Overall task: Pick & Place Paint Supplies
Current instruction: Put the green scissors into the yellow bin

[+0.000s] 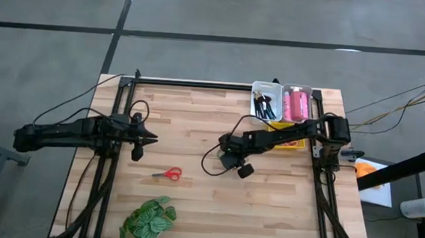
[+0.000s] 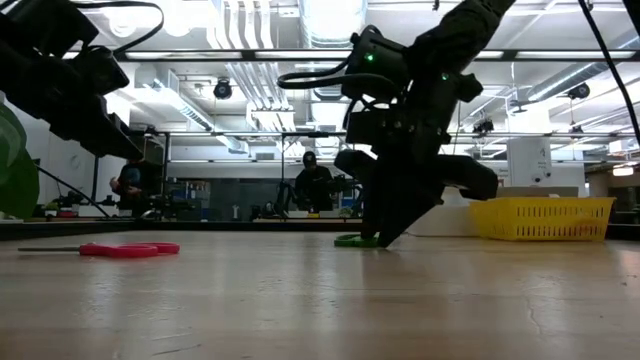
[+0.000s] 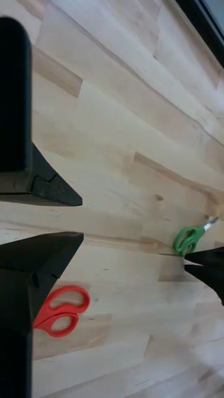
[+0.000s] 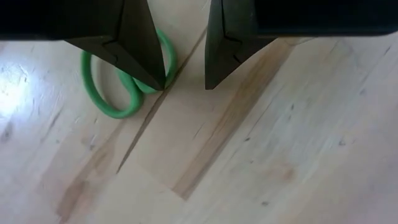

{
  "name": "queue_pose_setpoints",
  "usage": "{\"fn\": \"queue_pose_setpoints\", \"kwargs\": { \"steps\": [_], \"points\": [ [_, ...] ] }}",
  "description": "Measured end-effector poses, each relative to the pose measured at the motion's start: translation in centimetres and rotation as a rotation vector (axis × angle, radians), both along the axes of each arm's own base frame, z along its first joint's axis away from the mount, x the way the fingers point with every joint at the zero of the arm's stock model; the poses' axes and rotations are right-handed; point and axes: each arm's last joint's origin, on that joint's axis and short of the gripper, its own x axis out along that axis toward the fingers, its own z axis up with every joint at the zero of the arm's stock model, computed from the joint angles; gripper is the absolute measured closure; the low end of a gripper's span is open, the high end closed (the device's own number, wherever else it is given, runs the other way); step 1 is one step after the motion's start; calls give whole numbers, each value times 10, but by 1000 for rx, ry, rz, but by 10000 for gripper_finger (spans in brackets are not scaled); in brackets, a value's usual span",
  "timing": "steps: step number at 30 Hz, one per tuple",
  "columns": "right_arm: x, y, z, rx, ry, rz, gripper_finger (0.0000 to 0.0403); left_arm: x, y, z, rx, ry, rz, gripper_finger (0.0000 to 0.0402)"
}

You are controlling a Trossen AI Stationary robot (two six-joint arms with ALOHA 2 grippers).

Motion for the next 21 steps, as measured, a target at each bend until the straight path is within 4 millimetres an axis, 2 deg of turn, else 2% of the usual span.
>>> {"fn": "queue_pose_setpoints", "kwargs": {
  "steps": [14,21],
  "points": [
    [-2,0,-1,52,26,-115,294,0,0,0,0,1,0,321],
    [-4,-7,-2,108,69,-242,294,0,0,0,2,1,-1,321]
  ]
}}
